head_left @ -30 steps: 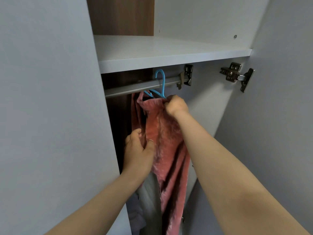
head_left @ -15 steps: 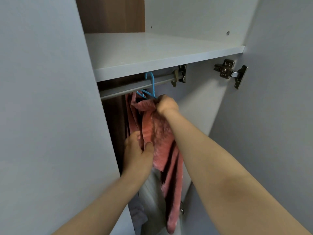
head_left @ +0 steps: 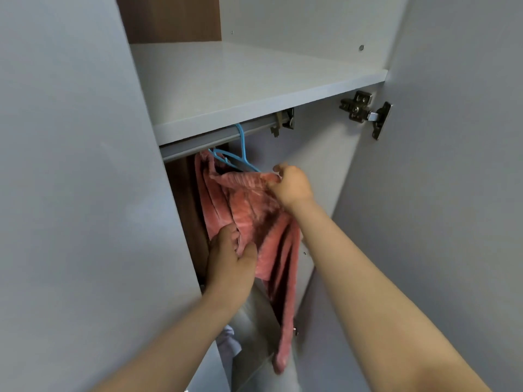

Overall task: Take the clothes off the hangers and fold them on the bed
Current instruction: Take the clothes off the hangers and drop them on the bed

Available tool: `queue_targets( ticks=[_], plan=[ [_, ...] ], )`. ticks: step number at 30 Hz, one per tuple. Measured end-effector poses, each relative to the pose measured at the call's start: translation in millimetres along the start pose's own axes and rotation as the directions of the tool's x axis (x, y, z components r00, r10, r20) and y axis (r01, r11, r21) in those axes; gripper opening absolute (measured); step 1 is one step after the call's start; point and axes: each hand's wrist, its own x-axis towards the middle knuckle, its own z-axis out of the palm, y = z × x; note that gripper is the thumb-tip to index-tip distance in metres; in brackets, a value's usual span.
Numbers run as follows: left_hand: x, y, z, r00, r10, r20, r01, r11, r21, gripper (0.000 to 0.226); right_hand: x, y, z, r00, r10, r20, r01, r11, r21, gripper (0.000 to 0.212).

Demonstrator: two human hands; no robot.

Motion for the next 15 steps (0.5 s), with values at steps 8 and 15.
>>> queue_targets(
  ticks=[8,15],
  plan=[
    [-27,9,-10,0.971,0.063,0.231,-0.062,0.998,-0.014,0.036,-120,25,-39,0.976,0.174,-0.129,-0.146,0.969,0.198,0.037],
    [-72,-7,-36,0.898,0.181,0.401,-0.181,0.983,-0.036,0.03,-253,24,-31,0.881,0.403,-0.249,-0.331,0.9,0.284,0.028]
  ],
)
